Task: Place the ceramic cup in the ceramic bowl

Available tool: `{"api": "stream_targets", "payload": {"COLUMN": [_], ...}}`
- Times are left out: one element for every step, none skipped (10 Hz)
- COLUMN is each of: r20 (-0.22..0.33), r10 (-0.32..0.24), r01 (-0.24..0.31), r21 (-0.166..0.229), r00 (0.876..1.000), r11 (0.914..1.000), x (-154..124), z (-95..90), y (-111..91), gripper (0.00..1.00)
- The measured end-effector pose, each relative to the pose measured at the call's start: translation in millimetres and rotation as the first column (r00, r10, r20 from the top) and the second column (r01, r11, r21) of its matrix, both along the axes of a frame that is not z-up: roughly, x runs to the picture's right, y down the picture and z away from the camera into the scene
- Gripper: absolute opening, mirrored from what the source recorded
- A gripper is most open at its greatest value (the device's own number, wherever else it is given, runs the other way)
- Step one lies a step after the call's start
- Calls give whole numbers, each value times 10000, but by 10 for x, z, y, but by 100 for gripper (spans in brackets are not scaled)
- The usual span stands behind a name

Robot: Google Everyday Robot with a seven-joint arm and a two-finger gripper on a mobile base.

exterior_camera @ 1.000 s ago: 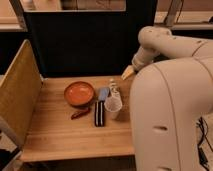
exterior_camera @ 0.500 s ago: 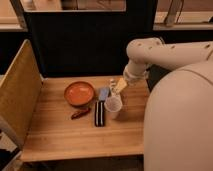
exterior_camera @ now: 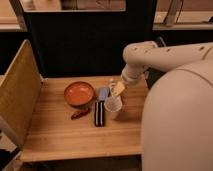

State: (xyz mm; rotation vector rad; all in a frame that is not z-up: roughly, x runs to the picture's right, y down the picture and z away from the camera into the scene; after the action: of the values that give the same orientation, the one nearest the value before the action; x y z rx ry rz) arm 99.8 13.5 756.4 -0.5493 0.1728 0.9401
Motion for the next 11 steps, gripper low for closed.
{"api": "stream_targets", "payload": {"r20": [210,363,446,488,445,413,316,294,299,302,302], "r10": [-144,-291,-337,-342,-259,-227,-75,90,241,387,460], "r01": [148,306,363,384,306,275,118,-45,-191,-332,-402], "r21": [-192,-414,-592,-878,-1079,-1174,-1380,-1500,-1584,-1657,-1707], "r00": [9997,9989,9984,9982,9987,9989,9995,9995,9993,9988,9985], "r11": [9997,9987,9976,9954,9937,9927,9904,9887,9872,9856,9845], "x": [-131,-217,-264,-303,-290,-276,-228,-201,-180,-160,-150], "z": [85,184,258,377,472,499,610,701,778,871,929], "y": [94,196,270,376,441,464,522,557,572,579,587], "gripper": [80,80,80,80,80,80,80,80,80,80,77]}}
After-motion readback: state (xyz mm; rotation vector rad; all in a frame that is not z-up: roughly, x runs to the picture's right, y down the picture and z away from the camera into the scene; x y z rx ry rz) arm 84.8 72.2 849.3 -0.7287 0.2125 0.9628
